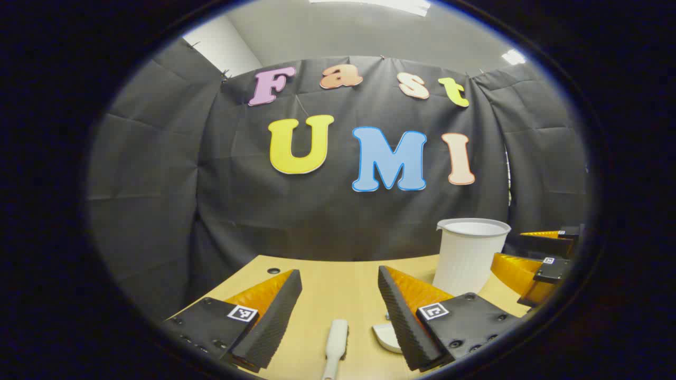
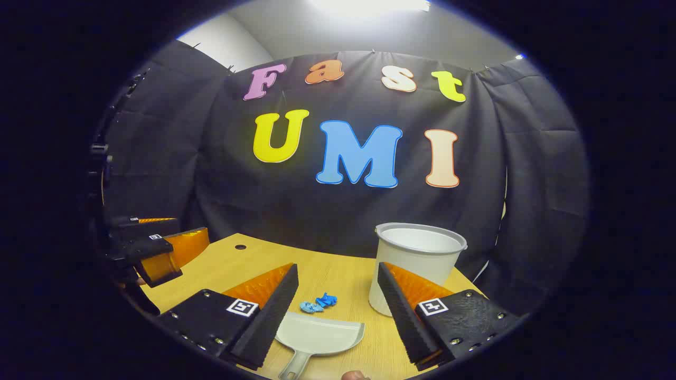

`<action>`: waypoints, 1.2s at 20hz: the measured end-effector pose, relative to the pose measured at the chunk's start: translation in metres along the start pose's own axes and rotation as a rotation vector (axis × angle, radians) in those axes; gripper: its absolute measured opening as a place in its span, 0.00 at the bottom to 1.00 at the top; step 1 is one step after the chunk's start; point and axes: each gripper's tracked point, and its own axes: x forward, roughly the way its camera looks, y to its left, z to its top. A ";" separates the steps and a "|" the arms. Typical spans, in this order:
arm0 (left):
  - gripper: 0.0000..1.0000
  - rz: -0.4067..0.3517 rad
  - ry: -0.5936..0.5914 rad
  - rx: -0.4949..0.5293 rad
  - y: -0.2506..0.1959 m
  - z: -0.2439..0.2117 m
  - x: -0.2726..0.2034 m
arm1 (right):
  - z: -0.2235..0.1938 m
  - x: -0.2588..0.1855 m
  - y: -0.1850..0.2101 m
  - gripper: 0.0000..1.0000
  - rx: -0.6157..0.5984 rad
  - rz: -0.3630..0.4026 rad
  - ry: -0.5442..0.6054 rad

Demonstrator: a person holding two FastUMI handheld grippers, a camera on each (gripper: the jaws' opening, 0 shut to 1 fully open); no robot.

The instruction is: Pick up the small broom and dustpan from the desktop, sweep the trash into the dustpan with the broom, and then empty the trash into the garbage bin.

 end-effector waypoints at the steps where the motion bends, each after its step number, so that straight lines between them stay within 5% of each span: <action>1: 0.95 -0.008 -0.004 0.006 0.001 0.002 0.003 | 0.000 0.001 0.001 0.94 0.001 -0.014 -0.001; 16: 0.95 -0.034 0.014 0.008 0.002 -0.008 0.016 | -0.012 0.003 0.006 0.94 -0.003 -0.040 0.039; 24: 0.95 -0.046 0.112 0.007 0.000 -0.047 0.021 | -0.052 0.001 0.018 0.95 0.041 0.001 0.195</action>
